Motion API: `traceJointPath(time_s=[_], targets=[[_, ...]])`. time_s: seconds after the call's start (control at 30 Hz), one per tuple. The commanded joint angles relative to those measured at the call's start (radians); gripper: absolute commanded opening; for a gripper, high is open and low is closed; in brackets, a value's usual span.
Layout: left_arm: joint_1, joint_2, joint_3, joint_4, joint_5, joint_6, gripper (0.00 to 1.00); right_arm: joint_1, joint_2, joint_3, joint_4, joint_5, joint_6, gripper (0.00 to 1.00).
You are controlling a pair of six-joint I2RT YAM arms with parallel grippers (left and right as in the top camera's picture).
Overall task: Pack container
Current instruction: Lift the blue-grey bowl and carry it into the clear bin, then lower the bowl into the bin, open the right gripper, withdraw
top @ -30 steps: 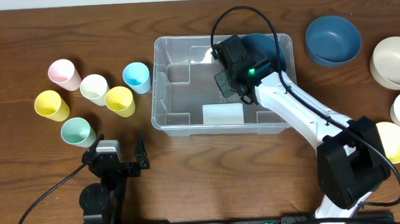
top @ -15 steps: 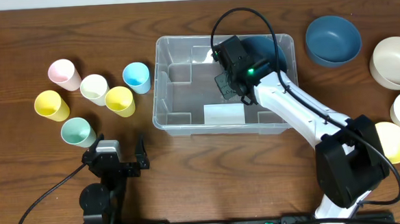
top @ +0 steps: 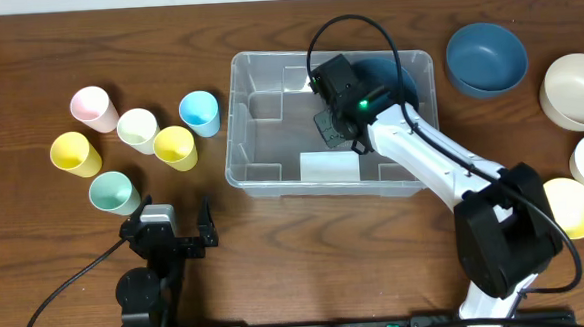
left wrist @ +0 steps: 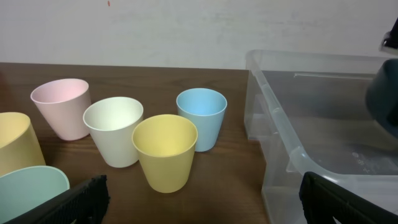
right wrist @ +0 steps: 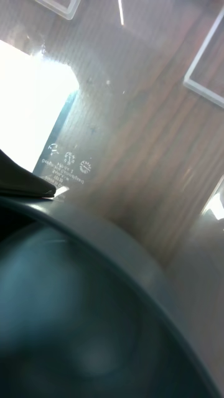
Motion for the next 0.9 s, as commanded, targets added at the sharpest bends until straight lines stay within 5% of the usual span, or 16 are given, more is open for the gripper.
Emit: traceJointPath(time_s=[0.0,0.33,0.5,0.87], targets=[[-0.003,-0.006,-0.029,-0.010,-0.012,0.009,0.98,0.004,0.014,0.002,-0.003,0.022,-0.005,0.01],[-0.003,-0.006,-0.029,-0.010,-0.012,0.009,0.98,0.004,0.014,0.002,-0.002,0.023,-0.025,0.04],[-0.003,-0.006,-0.029,-0.010,-0.012,0.009,0.98,0.003,0.014,0.002,-0.001,0.057,-0.028,0.43],[-0.003,-0.006,-0.029,-0.010,-0.012,0.009,0.98,-0.005,0.008,0.026,0.006,0.056,-0.043,0.43]])
